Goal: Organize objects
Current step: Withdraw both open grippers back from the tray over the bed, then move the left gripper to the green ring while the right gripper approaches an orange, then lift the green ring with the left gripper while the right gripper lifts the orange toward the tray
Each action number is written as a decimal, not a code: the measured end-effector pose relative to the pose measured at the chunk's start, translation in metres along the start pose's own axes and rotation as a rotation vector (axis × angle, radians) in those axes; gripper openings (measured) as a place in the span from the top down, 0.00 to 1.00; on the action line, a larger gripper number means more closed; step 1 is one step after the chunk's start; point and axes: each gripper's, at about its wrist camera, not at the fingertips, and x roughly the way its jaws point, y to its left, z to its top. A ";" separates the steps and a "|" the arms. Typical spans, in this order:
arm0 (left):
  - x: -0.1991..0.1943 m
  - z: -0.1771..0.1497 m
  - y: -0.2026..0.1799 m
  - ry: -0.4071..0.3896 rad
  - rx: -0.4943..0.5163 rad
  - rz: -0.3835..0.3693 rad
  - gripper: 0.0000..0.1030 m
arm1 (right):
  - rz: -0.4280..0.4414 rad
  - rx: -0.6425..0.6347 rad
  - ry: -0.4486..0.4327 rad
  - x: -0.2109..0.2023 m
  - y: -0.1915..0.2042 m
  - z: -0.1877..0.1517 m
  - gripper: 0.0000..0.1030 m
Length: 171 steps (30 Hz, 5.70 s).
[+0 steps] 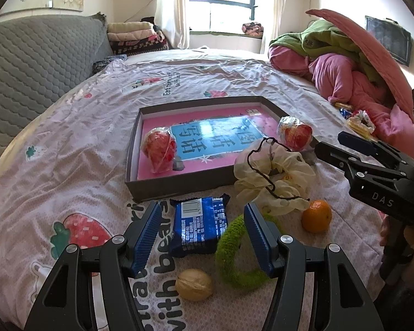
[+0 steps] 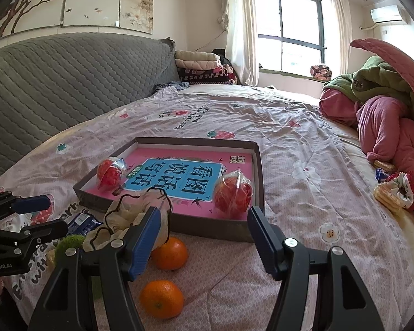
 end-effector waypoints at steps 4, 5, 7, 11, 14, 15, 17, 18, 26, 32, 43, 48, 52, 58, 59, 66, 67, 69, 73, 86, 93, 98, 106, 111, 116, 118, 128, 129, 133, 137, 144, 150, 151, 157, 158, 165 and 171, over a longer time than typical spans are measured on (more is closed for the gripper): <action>-0.002 -0.004 0.000 0.006 -0.001 0.003 0.38 | -0.007 0.000 0.000 -0.005 0.000 -0.003 0.37; -0.002 -0.005 0.000 0.007 0.000 0.002 0.38 | -0.009 0.002 -0.001 -0.007 0.000 -0.004 0.37; -0.003 -0.007 -0.002 0.007 0.007 0.004 0.38 | -0.010 0.008 -0.001 -0.009 -0.002 -0.006 0.37; -0.006 -0.011 -0.004 0.009 0.020 0.001 0.38 | -0.013 0.021 0.001 -0.014 -0.004 -0.009 0.37; -0.008 -0.013 -0.005 0.006 0.026 -0.002 0.38 | -0.015 0.028 0.004 -0.017 -0.005 -0.011 0.37; -0.009 -0.013 -0.006 0.007 0.028 -0.001 0.38 | -0.020 0.026 0.005 -0.018 -0.005 -0.012 0.37; -0.010 -0.014 -0.006 0.008 0.030 -0.003 0.38 | -0.023 0.022 0.005 -0.019 -0.004 -0.013 0.37; -0.010 -0.015 -0.007 0.009 0.032 -0.003 0.38 | -0.025 0.020 0.004 -0.020 -0.004 -0.013 0.37; -0.009 -0.019 -0.009 0.027 0.036 -0.009 0.38 | -0.020 0.015 0.012 -0.024 0.000 -0.018 0.37; -0.007 -0.023 -0.008 0.043 0.032 -0.017 0.38 | -0.013 0.009 0.021 -0.026 0.003 -0.022 0.37; -0.003 -0.029 -0.008 0.076 0.008 -0.041 0.38 | -0.006 -0.003 0.049 -0.027 0.010 -0.032 0.37; -0.003 -0.031 -0.007 0.077 0.008 -0.039 0.38 | -0.005 -0.009 0.061 -0.027 0.013 -0.035 0.37; -0.004 -0.032 -0.008 0.081 0.016 -0.032 0.38 | -0.008 -0.011 0.069 -0.026 0.014 -0.037 0.37; 0.001 -0.034 -0.008 0.107 0.013 -0.034 0.38 | -0.006 -0.008 0.086 -0.024 0.015 -0.040 0.37; 0.001 -0.035 -0.008 0.110 0.011 -0.028 0.37 | -0.003 -0.007 0.089 -0.024 0.015 -0.040 0.37; 0.002 -0.034 -0.004 0.110 -0.004 -0.024 0.35 | 0.021 -0.013 0.122 -0.017 0.019 -0.044 0.37; 0.002 -0.034 -0.003 0.111 -0.007 -0.029 0.35 | 0.022 -0.015 0.130 -0.015 0.020 -0.046 0.37; 0.003 -0.035 -0.003 0.112 -0.010 -0.038 0.35 | 0.025 -0.016 0.139 -0.013 0.021 -0.047 0.37; 0.005 -0.036 -0.005 0.123 -0.006 -0.047 0.35 | 0.029 -0.020 0.146 -0.011 0.022 -0.049 0.37; 0.009 -0.039 -0.008 0.142 0.004 -0.050 0.35 | 0.033 -0.013 0.185 -0.003 0.021 -0.053 0.37; 0.008 -0.040 -0.011 0.125 0.016 -0.052 0.39 | 0.047 -0.021 0.196 0.000 0.023 -0.055 0.37; 0.008 -0.041 -0.012 0.116 0.022 -0.062 0.50 | 0.054 -0.013 0.212 0.004 0.023 -0.057 0.37; 0.017 -0.044 -0.010 0.170 -0.021 -0.156 0.73 | 0.063 -0.014 0.229 0.007 0.024 -0.059 0.37; 0.019 -0.045 -0.002 0.174 -0.070 -0.175 0.81 | 0.063 -0.019 0.232 0.008 0.025 -0.060 0.37; 0.018 -0.046 -0.003 0.174 -0.069 -0.196 0.84 | 0.058 -0.029 0.239 0.011 0.026 -0.061 0.42; 0.018 -0.046 -0.005 0.172 -0.064 -0.196 0.85 | 0.062 -0.030 0.235 0.011 0.027 -0.061 0.46; 0.016 -0.046 -0.004 0.154 -0.058 -0.189 0.87 | 0.078 -0.073 0.206 0.007 0.035 -0.059 0.60; 0.016 -0.046 -0.005 0.151 -0.053 -0.188 0.87 | 0.080 -0.072 0.203 0.006 0.034 -0.059 0.60; 0.012 -0.045 -0.009 0.131 -0.025 -0.175 0.87 | 0.090 -0.054 0.187 0.004 0.031 -0.057 0.60; 0.009 -0.044 -0.010 0.110 -0.010 -0.177 0.87 | 0.100 -0.031 0.170 0.001 0.028 -0.055 0.60; 0.000 -0.041 -0.011 0.062 0.003 -0.163 0.87 | 0.112 0.006 0.135 -0.004 0.021 -0.050 0.60; -0.007 -0.038 -0.009 0.028 0.006 -0.156 0.87 | 0.115 0.014 0.107 -0.009 0.019 -0.047 0.60; -0.008 -0.038 -0.009 0.019 0.005 -0.152 0.87 | 0.115 0.013 0.103 -0.010 0.019 -0.046 0.60; -0.016 -0.035 -0.007 -0.018 0.010 -0.137 0.87 | 0.095 -0.013 0.071 -0.016 0.022 -0.043 0.60; -0.017 -0.035 -0.008 -0.023 0.013 -0.134 0.87 | 0.094 -0.015 0.065 -0.017 0.023 -0.043 0.60; -0.033 -0.032 -0.009 -0.096 0.023 -0.114 0.87 | 0.100 -0.012 0.031 -0.023 0.022 -0.040 0.60; -0.043 -0.029 -0.007 -0.140 0.021 -0.100 0.87 | 0.094 -0.035 -0.022 -0.034 0.026 -0.037 0.60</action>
